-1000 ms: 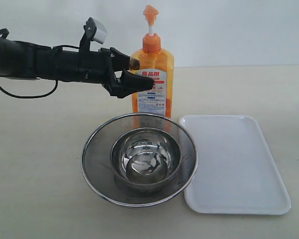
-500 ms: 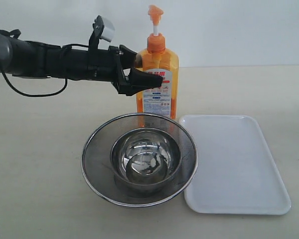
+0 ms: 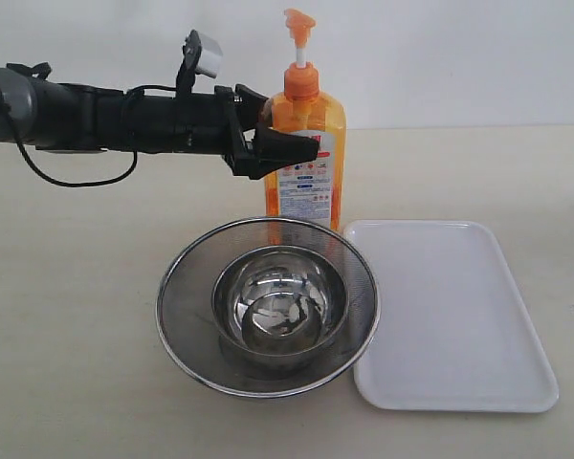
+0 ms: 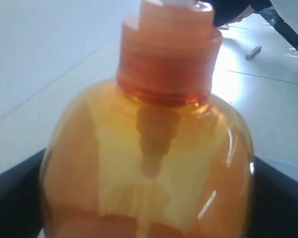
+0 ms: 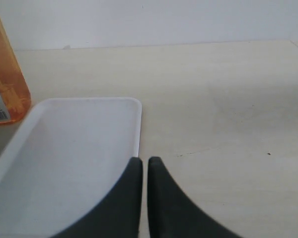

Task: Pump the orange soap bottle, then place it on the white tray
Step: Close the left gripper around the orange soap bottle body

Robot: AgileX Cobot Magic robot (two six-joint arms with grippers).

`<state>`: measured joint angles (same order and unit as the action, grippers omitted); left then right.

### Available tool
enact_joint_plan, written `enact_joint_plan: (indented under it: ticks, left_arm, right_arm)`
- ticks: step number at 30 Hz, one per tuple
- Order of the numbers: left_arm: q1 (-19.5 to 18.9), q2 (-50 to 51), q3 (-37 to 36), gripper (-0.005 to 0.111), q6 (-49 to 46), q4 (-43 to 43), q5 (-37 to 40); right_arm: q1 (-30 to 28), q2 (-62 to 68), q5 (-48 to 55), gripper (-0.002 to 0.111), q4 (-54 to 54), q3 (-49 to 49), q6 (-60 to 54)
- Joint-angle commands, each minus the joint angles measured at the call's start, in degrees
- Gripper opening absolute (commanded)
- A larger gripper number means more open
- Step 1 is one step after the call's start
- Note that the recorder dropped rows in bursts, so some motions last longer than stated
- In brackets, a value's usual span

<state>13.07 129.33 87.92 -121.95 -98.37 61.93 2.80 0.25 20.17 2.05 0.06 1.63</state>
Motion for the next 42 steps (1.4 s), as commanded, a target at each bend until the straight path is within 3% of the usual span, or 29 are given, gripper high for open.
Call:
enact_joint_plan:
  ticks: [1, 21, 24, 29, 42]
  left_arm:
    - [0.3, 0.1, 0.3, 0.081, -0.2, -1.2, 0.7]
    - [0.3, 3.9, 2.6, 0.079, -0.2, -1.6, 3.4]
    - [0.3, 3.9, 2.6, 0.058, -0.2, -1.6, 2.9]
    - [0.2, 3.9, 2.6, 0.005, -0.2, -1.6, -3.2]
    - [-0.2, 0.8, 2.6, 0.005, -0.2, -1.6, -4.8]
  right_arm:
    - [-0.3, -0.3, -0.6, 0.001, 0.0, -0.1, -0.2]
    - [-0.3, -0.3, -0.6, 0.001, 0.0, -0.1, -0.2]
    - [-0.3, -0.3, -0.6, 0.001, 0.0, -0.1, -0.2]
    - [-0.3, -0.3, -0.6, 0.001, 0.0, -0.1, -0.2]
    - [-0.3, -0.3, -0.6, 0.001, 0.0, -0.1, -0.2]
